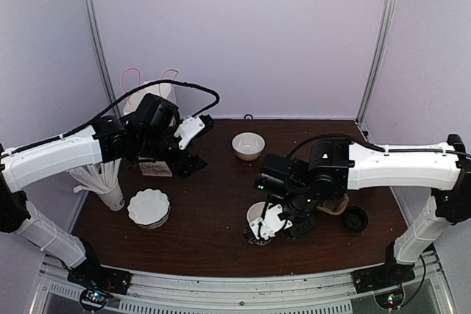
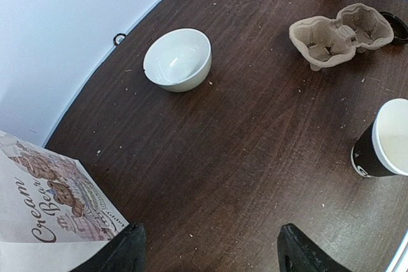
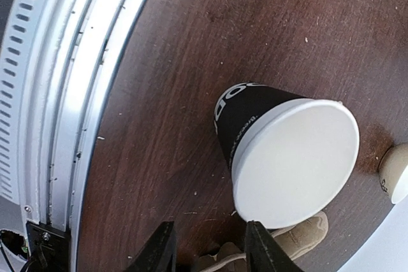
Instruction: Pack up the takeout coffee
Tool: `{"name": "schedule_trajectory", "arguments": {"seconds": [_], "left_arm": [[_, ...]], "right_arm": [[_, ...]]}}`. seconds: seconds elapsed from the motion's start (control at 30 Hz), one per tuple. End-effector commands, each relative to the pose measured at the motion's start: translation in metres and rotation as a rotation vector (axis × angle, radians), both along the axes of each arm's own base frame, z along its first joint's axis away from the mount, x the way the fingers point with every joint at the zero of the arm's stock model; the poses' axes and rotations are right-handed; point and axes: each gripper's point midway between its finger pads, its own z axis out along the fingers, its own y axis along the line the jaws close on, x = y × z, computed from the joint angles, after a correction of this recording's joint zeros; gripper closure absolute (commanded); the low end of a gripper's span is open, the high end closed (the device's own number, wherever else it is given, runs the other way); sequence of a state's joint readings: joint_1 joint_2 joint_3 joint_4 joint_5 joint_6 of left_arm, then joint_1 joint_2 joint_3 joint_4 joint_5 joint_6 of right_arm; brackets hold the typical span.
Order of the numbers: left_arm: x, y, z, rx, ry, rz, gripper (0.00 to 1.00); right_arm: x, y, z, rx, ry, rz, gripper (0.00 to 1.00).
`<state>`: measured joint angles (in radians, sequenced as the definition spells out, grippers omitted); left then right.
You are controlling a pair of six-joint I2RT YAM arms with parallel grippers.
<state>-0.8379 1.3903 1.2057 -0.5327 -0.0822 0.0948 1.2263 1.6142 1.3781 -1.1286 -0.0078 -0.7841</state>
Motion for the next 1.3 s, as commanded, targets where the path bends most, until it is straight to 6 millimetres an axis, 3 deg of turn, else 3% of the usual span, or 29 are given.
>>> {"name": "schedule_trajectory", "arguments": {"seconds": [0.0, 0.13, 0.27, 0.43, 0.57, 0.73, 0.97, 1.27], "left_arm": [[0.001, -0.005, 0.012, -0.032, -0.015, -0.013, 0.25], [0.0, -0.007, 0.016, -0.043, -0.016, -0.022, 0.25], [-0.001, -0.008, 0.017, -0.054, -0.015, -0.025, 0.25], [0.0, -0.009, 0.014, -0.036, -0.018, -0.033, 0.25], [0.0, -0.009, 0.013, -0.032, -0.012, -0.036, 0.25], [0.0, -0.009, 0.013, -0.031, -0.015, -0.035, 0.25], [-0.001, -0.009, 0.014, -0.036, -0.013, -0.039, 0.25], [0.0, -0.007, 0.012, -0.022, -0.015, -0.034, 0.25]], "right_arm": [[-0.005, -0.029, 0.037, 0.076, 0.062, -0.031, 0.57], [0.029, -0.063, 0.054, 0.162, 0.085, -0.213, 0.56], [0.055, -0.122, 0.033, 0.187, 0.07, -0.435, 0.6], [0.043, -0.19, -0.001, 0.154, 0.111, -0.613, 0.73], [0.027, -0.223, -0.031, 0.05, 0.129, -0.653, 0.76], [0.027, -0.24, -0.057, -0.025, 0.091, -0.649, 0.78], [0.034, -0.243, -0.082, -0.072, 0.085, -0.616, 0.78], [0.034, -0.248, -0.109, -0.139, 0.106, -0.57, 0.68]]}}
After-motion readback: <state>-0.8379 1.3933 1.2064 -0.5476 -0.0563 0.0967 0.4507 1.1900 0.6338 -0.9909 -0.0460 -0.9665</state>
